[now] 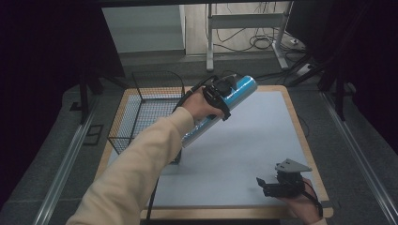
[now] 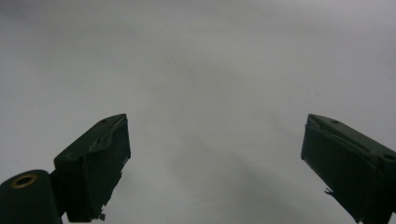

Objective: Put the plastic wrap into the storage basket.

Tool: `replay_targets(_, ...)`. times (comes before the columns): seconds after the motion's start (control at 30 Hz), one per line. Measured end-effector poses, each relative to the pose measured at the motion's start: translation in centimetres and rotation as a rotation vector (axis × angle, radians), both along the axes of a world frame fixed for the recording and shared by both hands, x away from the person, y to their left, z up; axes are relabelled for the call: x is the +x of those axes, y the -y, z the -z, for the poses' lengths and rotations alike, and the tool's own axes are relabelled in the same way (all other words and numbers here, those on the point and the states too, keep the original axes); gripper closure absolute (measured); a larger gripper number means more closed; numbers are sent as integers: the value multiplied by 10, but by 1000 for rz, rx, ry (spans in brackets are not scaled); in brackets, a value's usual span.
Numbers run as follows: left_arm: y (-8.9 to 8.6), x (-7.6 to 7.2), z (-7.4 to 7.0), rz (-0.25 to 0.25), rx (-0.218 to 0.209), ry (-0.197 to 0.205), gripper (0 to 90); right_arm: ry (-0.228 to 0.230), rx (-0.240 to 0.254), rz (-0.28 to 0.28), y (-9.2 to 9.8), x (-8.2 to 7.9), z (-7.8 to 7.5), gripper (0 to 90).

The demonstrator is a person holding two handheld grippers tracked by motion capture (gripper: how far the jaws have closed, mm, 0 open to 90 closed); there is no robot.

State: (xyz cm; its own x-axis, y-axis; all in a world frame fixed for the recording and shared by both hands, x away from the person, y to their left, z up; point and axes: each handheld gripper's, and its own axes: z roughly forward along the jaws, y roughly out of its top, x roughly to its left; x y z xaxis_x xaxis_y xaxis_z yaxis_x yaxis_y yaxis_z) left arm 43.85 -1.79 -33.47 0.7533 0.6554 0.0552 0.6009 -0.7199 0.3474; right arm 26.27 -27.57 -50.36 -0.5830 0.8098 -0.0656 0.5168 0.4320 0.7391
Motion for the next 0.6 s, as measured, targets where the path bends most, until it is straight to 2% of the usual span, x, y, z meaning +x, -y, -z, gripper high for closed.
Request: replay_targets(0.6,-19,23,-14,-46,4,22,313,-2,0,6,1,1,0,81)
